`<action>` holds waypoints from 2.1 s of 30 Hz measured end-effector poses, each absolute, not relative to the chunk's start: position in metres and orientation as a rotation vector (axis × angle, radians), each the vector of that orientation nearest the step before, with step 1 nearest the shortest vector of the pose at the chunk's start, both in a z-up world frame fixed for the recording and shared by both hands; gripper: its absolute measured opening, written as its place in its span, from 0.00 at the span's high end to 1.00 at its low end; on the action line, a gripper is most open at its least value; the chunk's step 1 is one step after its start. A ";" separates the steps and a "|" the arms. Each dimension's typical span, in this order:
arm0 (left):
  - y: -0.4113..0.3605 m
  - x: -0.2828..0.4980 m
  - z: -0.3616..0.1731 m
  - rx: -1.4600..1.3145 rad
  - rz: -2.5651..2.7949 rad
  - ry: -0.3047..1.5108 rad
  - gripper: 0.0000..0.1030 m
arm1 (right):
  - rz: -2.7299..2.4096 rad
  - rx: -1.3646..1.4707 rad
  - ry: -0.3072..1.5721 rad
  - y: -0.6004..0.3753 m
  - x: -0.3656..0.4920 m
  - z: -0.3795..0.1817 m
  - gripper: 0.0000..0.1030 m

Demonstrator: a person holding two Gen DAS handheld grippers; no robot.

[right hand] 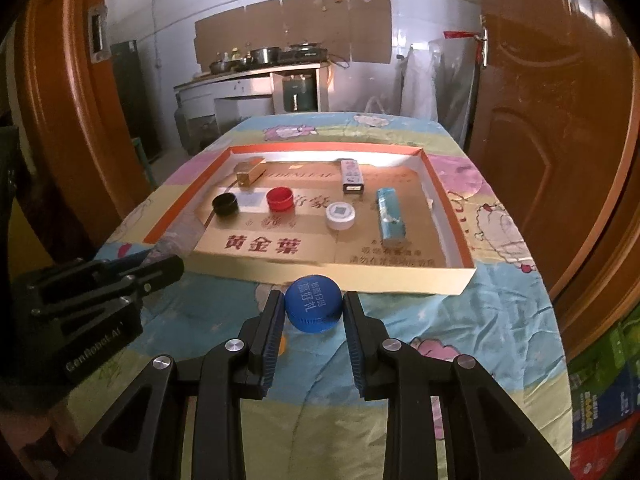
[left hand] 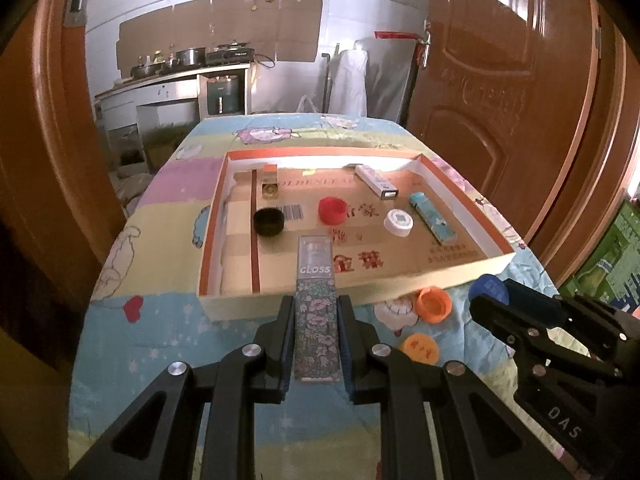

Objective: Organize rigid objects
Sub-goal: 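Lift the clear bottle and blue cap with both tools toward the tray, then lower the clear bottle and blue cap into the tray with both tools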

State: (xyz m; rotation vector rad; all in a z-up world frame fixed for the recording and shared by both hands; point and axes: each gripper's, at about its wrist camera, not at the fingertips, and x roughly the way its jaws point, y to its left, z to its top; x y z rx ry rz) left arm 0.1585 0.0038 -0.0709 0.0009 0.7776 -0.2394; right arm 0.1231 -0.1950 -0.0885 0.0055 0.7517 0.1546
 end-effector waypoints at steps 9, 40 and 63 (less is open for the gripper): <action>0.002 0.182 -0.060 0.001 -0.240 0.778 0.80 | 0.147 -0.002 0.738 -0.210 0.140 -0.076 0.70; -0.028 0.288 -0.058 0.025 -0.256 0.913 0.80 | 0.156 0.024 0.822 -0.255 0.251 -0.052 0.70; -0.037 0.356 -0.082 -0.010 -0.217 1.023 0.80 | 0.137 0.066 0.957 -0.274 0.347 -0.071 0.70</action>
